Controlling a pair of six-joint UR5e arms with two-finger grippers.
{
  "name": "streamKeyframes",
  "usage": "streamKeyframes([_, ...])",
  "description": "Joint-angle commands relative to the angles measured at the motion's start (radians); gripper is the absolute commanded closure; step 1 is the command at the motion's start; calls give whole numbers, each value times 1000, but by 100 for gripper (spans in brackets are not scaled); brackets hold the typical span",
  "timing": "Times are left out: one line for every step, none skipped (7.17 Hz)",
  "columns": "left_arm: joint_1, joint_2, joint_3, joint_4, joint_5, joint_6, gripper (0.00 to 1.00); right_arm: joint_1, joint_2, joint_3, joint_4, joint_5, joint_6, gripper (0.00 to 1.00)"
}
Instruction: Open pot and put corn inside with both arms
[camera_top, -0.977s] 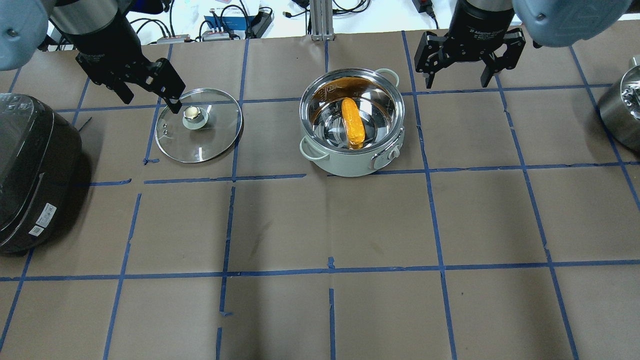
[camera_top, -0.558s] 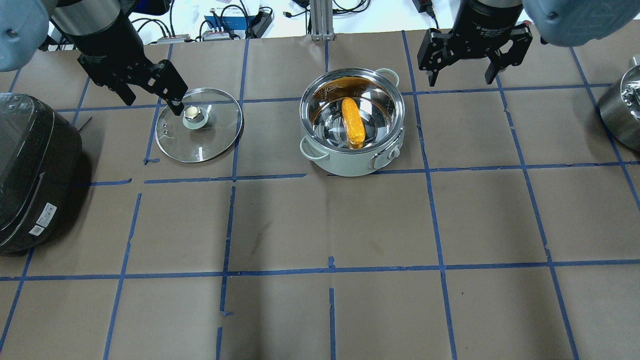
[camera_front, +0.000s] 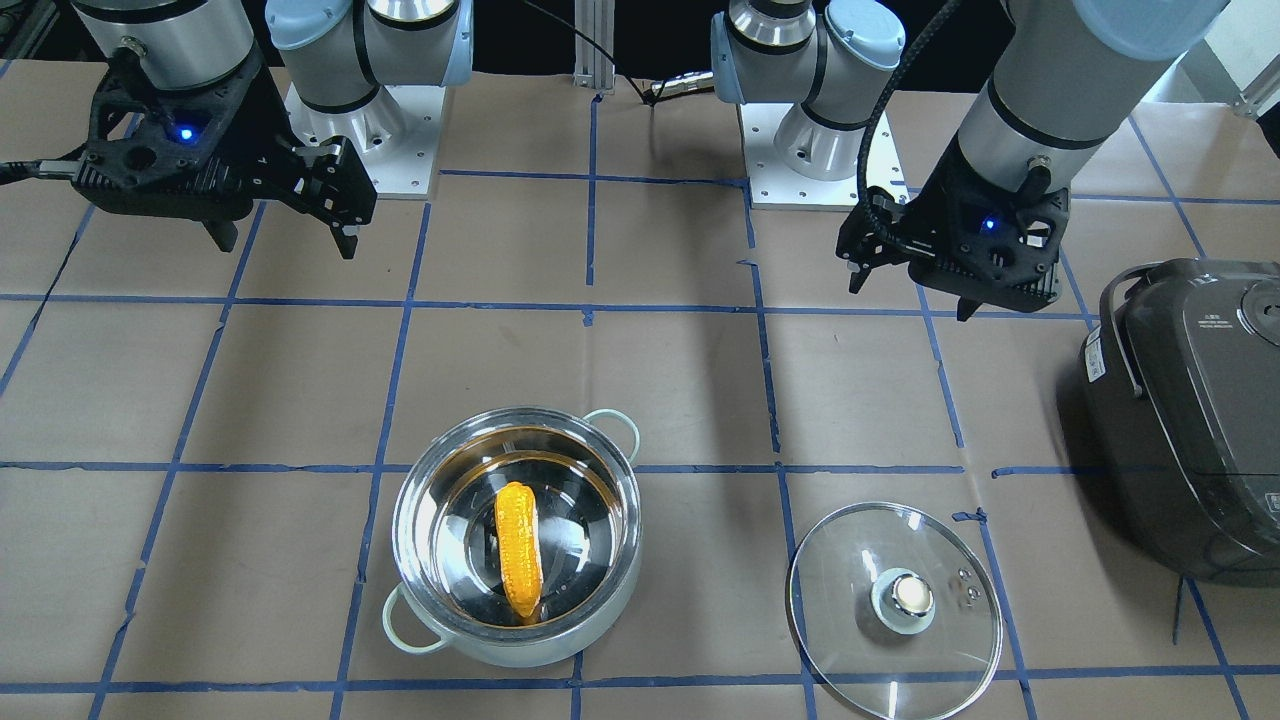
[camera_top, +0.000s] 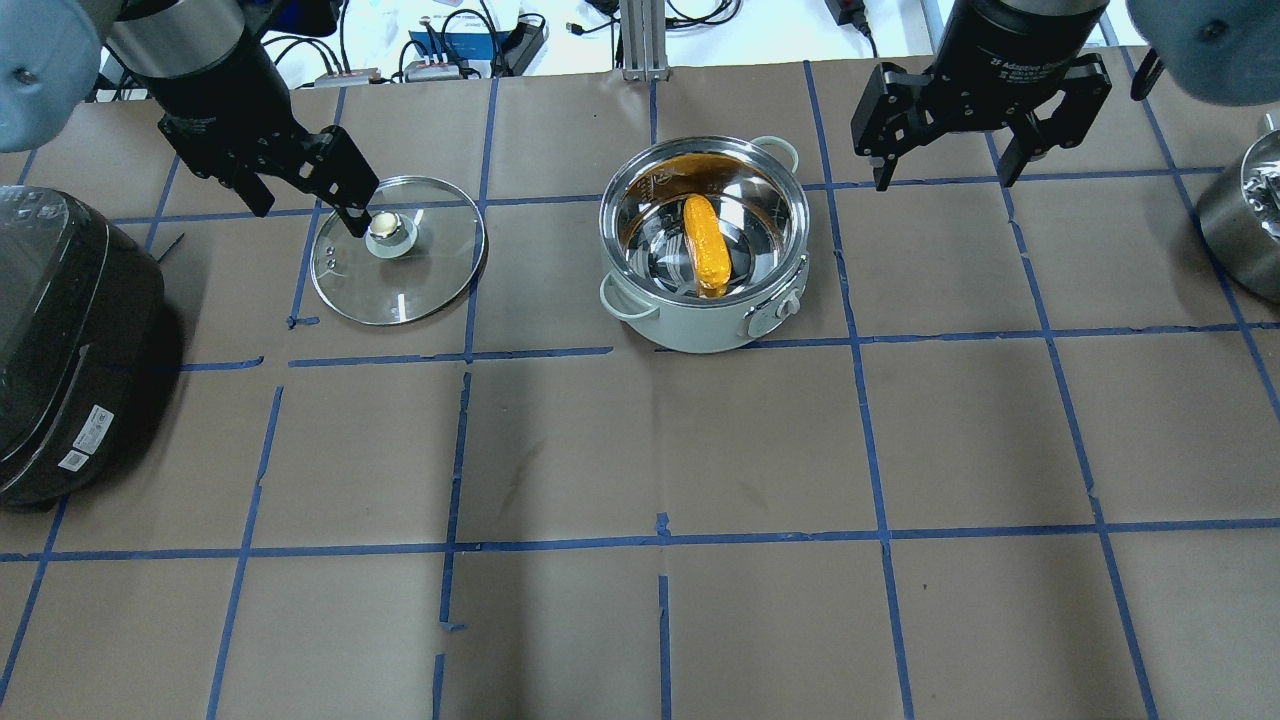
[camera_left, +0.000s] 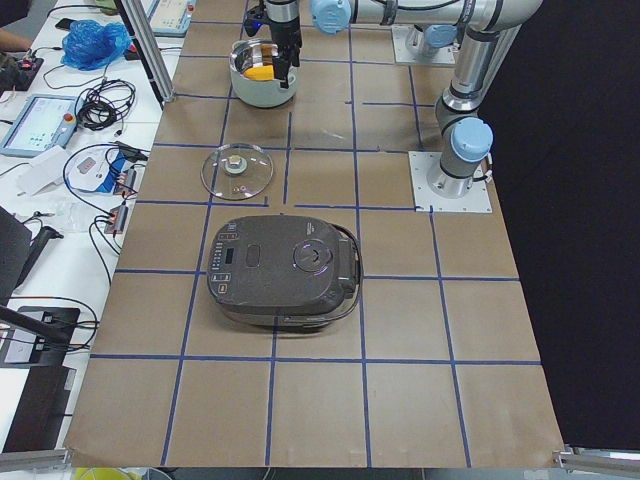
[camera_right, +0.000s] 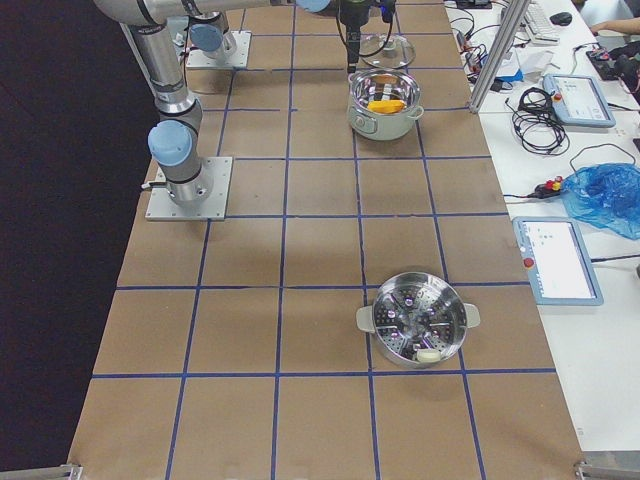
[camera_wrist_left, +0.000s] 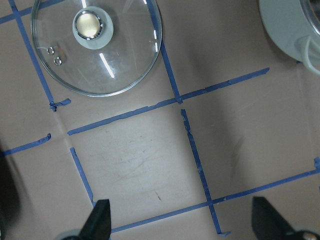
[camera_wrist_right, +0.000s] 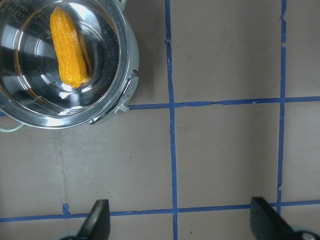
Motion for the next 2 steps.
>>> streamKeyframes([-3,46,-32,-49,4,-85,0,0,0,2,2,2,2,0])
streamKeyframes([-4,57,-50,-50,1,-104,0,0,2,2,2,1,2,0])
